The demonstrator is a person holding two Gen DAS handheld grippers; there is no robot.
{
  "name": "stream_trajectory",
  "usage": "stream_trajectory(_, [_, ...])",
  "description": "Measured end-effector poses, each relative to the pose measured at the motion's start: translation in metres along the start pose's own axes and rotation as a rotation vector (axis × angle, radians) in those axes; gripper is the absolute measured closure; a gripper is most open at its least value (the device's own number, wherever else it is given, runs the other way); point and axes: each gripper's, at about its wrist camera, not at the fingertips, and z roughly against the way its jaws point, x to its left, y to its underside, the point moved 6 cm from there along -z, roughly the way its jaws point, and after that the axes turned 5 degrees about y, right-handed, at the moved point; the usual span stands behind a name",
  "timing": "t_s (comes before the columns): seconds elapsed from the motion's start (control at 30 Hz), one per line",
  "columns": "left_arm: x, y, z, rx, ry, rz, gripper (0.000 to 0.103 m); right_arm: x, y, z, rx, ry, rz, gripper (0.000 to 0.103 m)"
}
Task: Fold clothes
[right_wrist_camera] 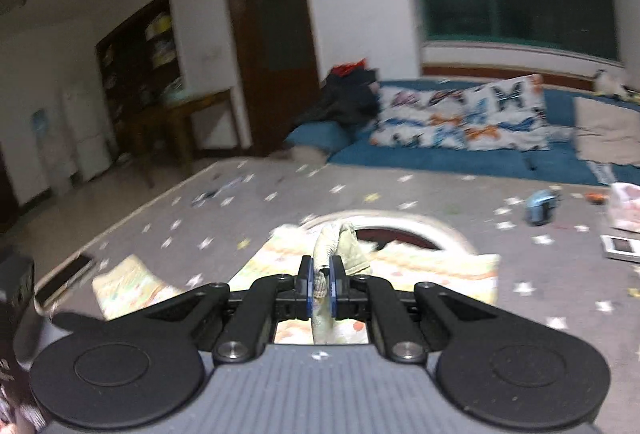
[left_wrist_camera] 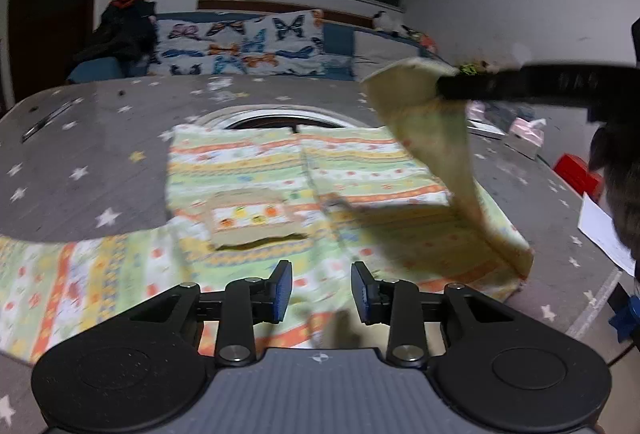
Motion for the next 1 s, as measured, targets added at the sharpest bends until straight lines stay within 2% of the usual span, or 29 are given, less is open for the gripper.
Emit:
stream_trajectory(0.2, [0.017,0.006,0.006,-0.003,-0.03,0.052,0.067,0.041,0.027,-0.037,0.094,-0.078,0.053,0.096])
stream_trajectory(0.33, [0.023,0.005,0.009,-0.011,-0.044,0.066,0.067,0.052,0.043,-0.042,0.133,-0.118,0.057,0.091])
stream_trajectory(0.5, [0.032,-0.004,0.015,-0.041,-0.071,0.085,0.065,0.051,0.049,-0.026,0.133,-0.144,0.074,0.083])
stream_trajectory(0.57, [0.035,-0.008,0.019,-0.056,-0.079,0.09,0.065,0.038,0.053,-0.018,0.14,-0.115,0.073,0.079])
stream_trajectory(0.67, [0.039,-0.013,0.022,-0.076,-0.086,0.097,0.065,0.014,0.063,-0.007,0.157,-0.051,0.073,0.078])
stream_trajectory(0.9, [0.022,-0.017,0.005,-0.051,-0.039,0.063,0.065,-0.052,0.114,0.002,0.285,0.13,0.018,0.079])
stream_trajectory(1.0, [0.013,-0.017,-0.007,-0.032,-0.017,0.047,0.066,-0.06,0.118,0.008,0.292,0.143,0.021,0.082])
